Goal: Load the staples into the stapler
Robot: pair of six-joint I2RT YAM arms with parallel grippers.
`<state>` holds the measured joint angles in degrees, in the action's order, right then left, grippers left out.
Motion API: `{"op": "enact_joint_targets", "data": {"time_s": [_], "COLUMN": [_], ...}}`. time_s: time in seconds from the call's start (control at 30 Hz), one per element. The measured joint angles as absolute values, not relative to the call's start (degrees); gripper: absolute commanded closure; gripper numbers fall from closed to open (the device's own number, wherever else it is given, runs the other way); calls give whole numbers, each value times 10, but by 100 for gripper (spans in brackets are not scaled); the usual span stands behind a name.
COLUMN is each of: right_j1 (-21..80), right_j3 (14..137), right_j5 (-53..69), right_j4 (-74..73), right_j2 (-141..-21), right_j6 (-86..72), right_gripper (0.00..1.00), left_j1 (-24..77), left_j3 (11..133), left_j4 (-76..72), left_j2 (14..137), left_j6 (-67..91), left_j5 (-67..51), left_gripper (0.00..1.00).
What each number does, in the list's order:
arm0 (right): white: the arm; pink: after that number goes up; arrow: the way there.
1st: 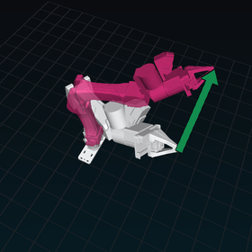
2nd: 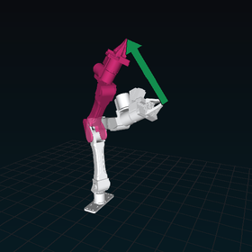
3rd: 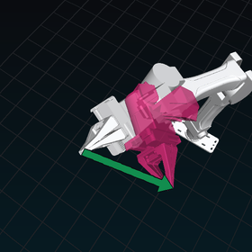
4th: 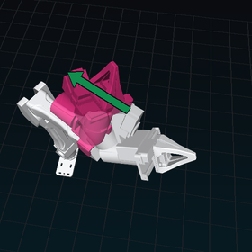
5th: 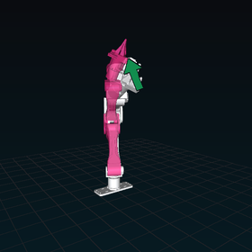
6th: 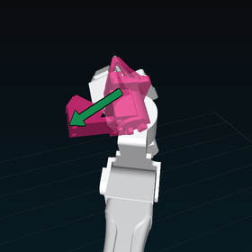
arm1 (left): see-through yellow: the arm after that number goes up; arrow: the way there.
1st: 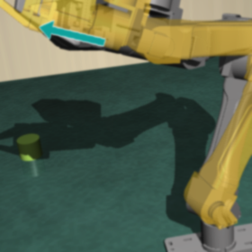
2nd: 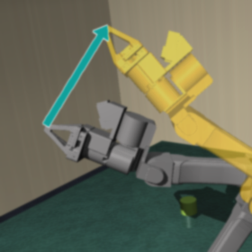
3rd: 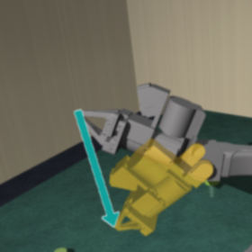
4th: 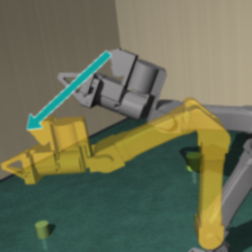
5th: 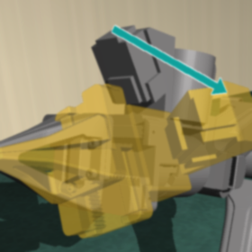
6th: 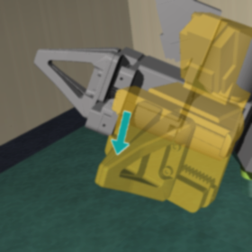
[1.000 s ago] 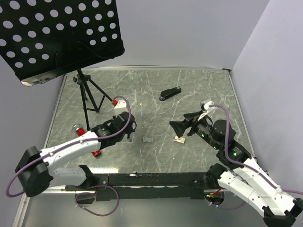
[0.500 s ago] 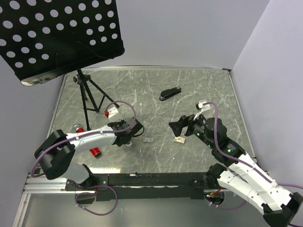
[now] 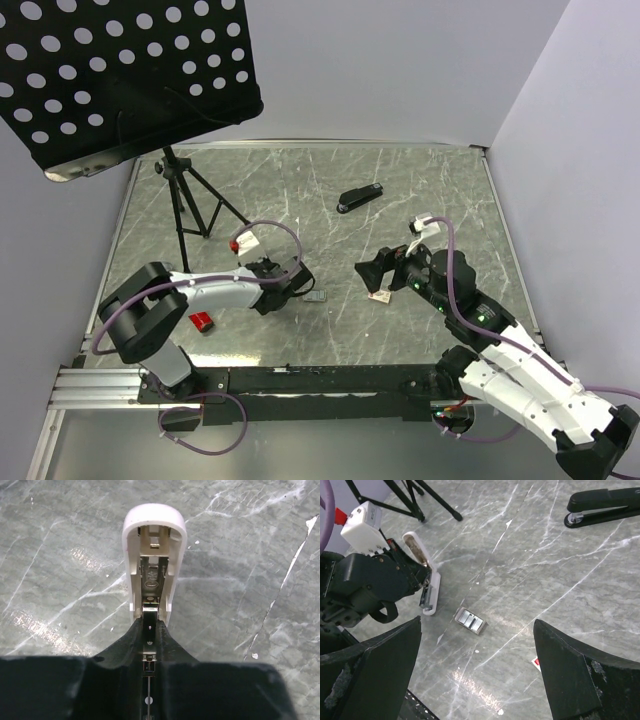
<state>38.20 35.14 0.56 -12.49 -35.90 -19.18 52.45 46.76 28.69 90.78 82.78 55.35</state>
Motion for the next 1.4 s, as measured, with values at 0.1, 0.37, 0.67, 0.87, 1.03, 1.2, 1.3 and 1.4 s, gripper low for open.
{"op": "enact_joint_targets", "data": {"time_s": [0.1, 0.37, 0.67, 0.87, 1.03, 1.2, 1.3, 1.4], "right_j1": [382, 382, 382, 382, 394, 443, 472, 492], "right_j3": [351, 351, 390, 458, 504, 566, 614, 651], "right_j5": [13, 28, 17, -1, -15, -46, -65, -80], "right_j4": [-125, -125, -171, -239, -292, -348, -369, -382], "right_j2": [-361, -374, -438, -531, -639, -756, -824, -882], "right_j6": [-190, -185, -197, -232, -273, -314, -339, -357], "right_gripper": [0, 0, 0, 5, 15, 23, 26, 29], "left_j1": [531, 545, 549, 549, 532, 438, 340, 256], "left_j3": [469, 470, 469, 454, 418, 373, 353, 348], "left_j4": [288, 303, 326, 299, 244, 182, 158, 143], "left_j2": [914, 916, 829, 686, 569, 463, 415, 398], "left_j6": [840, 864, 860, 794, 691, 572, 500, 440], "left_j5": [558, 562, 530, 504, 473, 400, 342, 295], "left_gripper": [67, 37, 13, 1, 0, 1, 1, 1]}}
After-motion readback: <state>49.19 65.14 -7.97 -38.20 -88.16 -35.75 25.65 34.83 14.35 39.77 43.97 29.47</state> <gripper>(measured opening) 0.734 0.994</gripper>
